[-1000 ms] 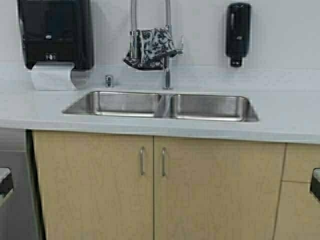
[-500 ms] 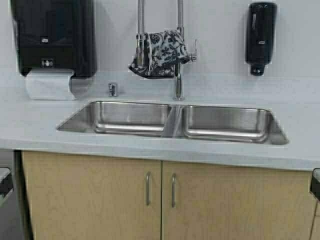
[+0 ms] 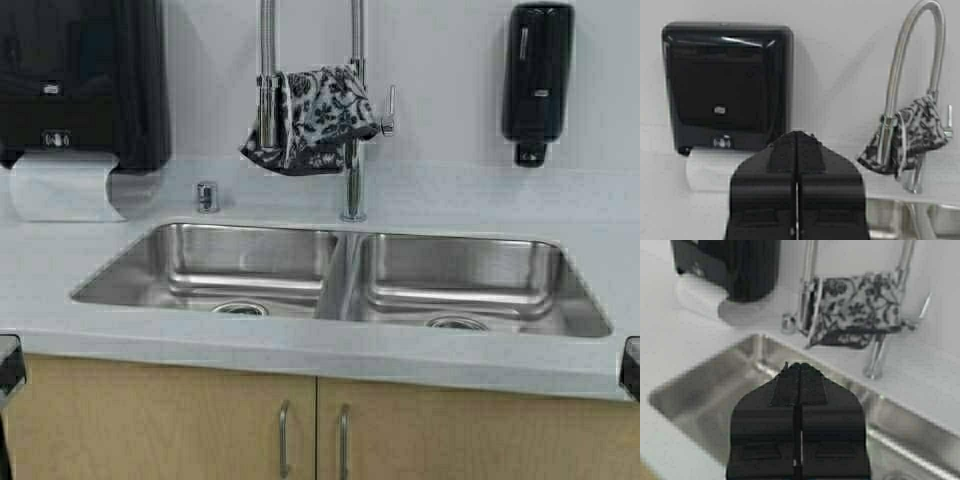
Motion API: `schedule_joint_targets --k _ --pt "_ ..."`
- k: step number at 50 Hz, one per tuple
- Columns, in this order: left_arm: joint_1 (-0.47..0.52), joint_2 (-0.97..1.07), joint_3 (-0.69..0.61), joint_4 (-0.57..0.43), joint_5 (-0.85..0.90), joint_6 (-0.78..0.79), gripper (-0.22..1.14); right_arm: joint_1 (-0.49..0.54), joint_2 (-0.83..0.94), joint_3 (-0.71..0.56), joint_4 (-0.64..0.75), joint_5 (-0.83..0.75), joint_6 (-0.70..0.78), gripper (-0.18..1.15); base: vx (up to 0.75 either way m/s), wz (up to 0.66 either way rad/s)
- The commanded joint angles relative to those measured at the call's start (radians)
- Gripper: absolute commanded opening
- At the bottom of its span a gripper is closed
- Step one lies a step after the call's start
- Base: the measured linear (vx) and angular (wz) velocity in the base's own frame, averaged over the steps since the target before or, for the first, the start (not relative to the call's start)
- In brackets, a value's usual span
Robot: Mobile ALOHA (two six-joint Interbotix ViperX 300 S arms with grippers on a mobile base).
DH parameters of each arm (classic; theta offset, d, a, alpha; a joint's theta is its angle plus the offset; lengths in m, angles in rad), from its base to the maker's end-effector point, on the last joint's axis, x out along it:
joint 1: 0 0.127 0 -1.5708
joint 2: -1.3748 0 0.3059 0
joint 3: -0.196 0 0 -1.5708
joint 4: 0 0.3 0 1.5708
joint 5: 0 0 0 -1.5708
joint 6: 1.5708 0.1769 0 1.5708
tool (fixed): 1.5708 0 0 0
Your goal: Get the cloth and wipe up the spill under the wine glass
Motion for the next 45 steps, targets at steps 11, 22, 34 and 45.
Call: schedule_joint_targets --k 11,22,34,45 --pt "0.0 0.0 -0.009 0.002 -0.005 0.002 0.03 0.041 0.255 -0.029 0.0 -0.261 0.003 0.05 0.21 0.06" --pt "0.0 -0.006 -0.008 0.0 -0.005 0.002 0.03 0.043 0.495 -0.038 -0.002 -0.407 0.005 0.06 0.19 0.05" --pt "0.0 -0.009 -0.009 0.0 -0.005 0.002 0.03 0.063 0.695 -0.075 -0.002 -0.569 0.005 0.07 0.18 0.08" --pt "0.0 -0.012 -0.011 0.0 -0.005 0.002 0.03 0.063 0.804 -0.147 -0.003 -0.601 0.008 0.19 0.18 0.07"
